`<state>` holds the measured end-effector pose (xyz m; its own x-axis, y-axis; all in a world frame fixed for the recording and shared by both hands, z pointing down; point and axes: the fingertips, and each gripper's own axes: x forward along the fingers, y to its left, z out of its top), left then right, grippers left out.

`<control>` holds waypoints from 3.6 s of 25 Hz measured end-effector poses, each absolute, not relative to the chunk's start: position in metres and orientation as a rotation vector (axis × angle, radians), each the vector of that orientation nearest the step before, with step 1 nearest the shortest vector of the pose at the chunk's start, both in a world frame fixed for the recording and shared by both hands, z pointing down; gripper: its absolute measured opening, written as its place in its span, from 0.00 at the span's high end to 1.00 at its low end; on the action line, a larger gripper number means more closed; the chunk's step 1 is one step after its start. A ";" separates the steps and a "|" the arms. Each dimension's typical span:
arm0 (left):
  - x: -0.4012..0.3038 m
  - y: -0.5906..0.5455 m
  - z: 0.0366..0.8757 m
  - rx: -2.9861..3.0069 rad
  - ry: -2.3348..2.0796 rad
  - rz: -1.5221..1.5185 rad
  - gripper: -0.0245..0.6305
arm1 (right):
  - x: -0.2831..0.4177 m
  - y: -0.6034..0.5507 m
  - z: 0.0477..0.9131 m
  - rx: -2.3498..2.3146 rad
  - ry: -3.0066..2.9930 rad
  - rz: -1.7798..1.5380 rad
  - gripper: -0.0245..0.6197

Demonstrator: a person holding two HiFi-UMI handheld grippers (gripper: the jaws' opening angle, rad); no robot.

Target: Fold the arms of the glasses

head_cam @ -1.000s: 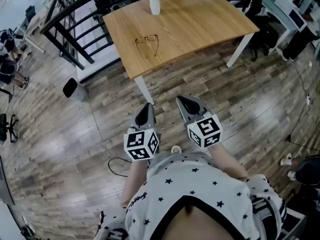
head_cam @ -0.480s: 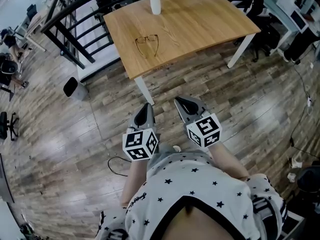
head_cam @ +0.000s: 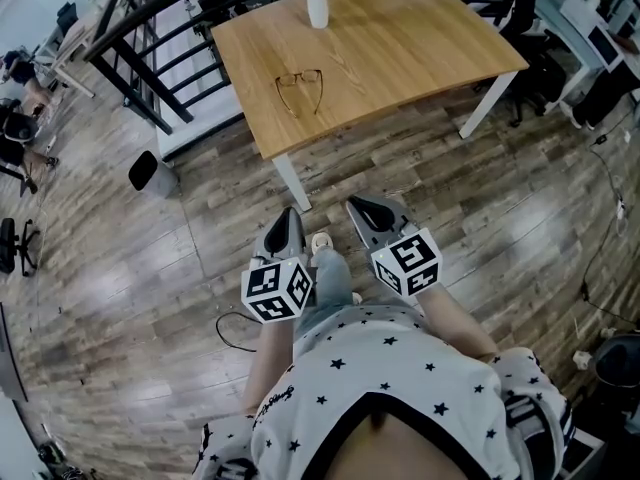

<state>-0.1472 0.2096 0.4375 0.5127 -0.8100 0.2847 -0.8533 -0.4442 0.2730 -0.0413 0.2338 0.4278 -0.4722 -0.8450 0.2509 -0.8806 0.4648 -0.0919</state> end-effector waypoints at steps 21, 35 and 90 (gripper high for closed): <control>-0.127 0.091 0.455 2.343 -1.347 0.175 0.95 | -0.020 0.116 0.439 1.507 -2.489 0.341 0.93; -0.126 -0.019 0.458 2.358 -1.258 0.215 0.95 | -0.022 0.002 0.435 1.536 -2.445 0.358 0.93; -0.101 -0.187 0.484 2.099 -1.457 0.191 0.95 | -0.022 -0.232 0.555 0.692 -2.179 0.013 0.93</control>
<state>-0.1008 -0.1865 0.4839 0.3956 -0.8150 0.4234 -0.8965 -0.2425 0.3708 -0.0222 -0.2317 0.5553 -0.5042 -0.4735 0.7222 -0.4823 0.8481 0.2194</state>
